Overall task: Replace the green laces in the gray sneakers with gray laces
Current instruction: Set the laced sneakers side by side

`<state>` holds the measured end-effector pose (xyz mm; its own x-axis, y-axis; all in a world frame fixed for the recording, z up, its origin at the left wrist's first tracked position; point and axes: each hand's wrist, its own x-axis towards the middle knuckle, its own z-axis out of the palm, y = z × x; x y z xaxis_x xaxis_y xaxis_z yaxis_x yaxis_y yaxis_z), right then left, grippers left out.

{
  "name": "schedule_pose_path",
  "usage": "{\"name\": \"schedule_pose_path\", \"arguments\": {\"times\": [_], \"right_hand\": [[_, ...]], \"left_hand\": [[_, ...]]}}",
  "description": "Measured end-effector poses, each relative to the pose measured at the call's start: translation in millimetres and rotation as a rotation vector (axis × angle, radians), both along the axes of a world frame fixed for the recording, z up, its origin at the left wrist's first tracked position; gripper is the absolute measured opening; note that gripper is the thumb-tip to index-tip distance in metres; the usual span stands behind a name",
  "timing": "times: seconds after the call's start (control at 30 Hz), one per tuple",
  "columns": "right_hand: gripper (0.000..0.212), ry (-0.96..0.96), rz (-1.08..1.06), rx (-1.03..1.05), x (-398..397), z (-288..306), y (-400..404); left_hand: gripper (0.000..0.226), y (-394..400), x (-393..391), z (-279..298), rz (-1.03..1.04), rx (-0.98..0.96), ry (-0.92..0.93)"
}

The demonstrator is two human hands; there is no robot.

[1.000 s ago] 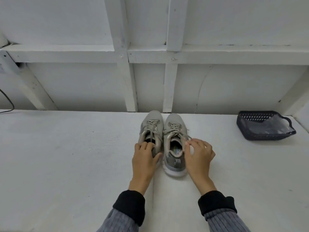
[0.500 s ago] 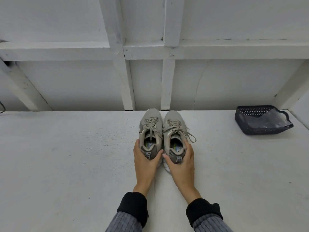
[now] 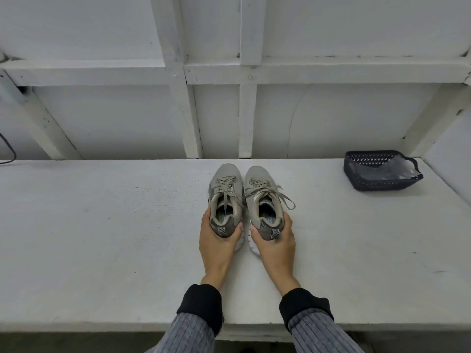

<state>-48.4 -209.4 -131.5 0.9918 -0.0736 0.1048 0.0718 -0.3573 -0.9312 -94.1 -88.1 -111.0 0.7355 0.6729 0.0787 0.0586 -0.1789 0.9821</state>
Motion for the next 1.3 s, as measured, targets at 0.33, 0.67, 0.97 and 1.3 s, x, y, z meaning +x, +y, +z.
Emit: {"name": "schedule_pose_path", "arguments": {"times": [0.33,0.67,0.97,1.3], "right_hand": [[0.073,-0.021,0.027,0.023,-156.7,14.4,-107.2],[0.092,0.017,-0.005,-0.059,-324.9,28.4,-171.2],[0.088,0.280,-0.026,-0.165,-393.6,-24.8,-205.4],[0.093,0.386,-0.058,-0.228,-338.6,-112.5,-174.6]], "left_hand": [[0.067,-102.1,-158.2,8.7,-0.037,0.040,-0.095],[0.058,-176.6,-316.9,-2.6,0.045,0.109,0.005],[0.062,-206.2,-389.2,-62.4,0.085,0.122,0.276],[0.062,-168.0,-334.8,-144.0,-0.057,0.090,0.417]]}}
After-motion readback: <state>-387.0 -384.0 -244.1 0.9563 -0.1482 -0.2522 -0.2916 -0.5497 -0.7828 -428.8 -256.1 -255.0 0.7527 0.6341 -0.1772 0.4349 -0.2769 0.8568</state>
